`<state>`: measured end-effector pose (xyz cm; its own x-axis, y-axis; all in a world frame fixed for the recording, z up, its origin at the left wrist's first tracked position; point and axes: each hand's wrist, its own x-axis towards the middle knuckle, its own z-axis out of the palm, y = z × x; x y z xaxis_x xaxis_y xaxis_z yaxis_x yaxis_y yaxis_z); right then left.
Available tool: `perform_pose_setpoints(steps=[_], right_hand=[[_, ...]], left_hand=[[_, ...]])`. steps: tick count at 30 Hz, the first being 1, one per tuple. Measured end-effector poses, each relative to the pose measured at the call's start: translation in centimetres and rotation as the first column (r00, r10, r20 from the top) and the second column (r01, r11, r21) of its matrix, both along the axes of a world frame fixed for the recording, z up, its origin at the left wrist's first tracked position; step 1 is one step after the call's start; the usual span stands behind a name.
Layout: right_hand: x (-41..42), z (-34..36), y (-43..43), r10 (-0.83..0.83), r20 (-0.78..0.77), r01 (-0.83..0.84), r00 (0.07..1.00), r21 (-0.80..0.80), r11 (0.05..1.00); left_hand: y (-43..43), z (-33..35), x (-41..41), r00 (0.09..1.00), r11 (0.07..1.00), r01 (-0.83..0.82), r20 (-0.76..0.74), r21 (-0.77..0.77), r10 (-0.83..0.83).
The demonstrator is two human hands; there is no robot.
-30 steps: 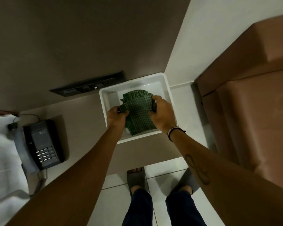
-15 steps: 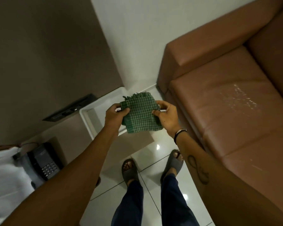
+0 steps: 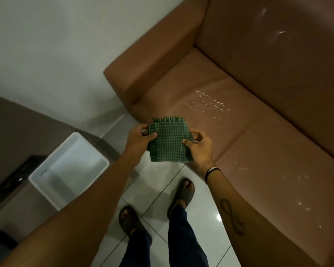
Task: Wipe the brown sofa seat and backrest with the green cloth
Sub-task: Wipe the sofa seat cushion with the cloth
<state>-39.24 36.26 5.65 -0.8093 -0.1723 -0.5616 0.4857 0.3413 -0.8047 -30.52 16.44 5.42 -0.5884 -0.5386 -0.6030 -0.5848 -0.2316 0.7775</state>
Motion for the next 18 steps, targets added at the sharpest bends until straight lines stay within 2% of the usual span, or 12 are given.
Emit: perform_pose_setpoints(steps=[9,18], right_hand=[[-7.1,-1.9,6.6,-0.131,0.028,0.131,0.991,0.000,0.991],[-11.2,-3.4,8.2,-0.169,0.059,0.167,0.984,0.034,0.985]], left_hand=[[5.6,-0.5,-8.8,0.992,0.993,0.117,0.052,-0.027,-0.116],[7.6,-1.7,-14.5,0.991,0.991,0.129,0.044,-0.036,-0.128]])
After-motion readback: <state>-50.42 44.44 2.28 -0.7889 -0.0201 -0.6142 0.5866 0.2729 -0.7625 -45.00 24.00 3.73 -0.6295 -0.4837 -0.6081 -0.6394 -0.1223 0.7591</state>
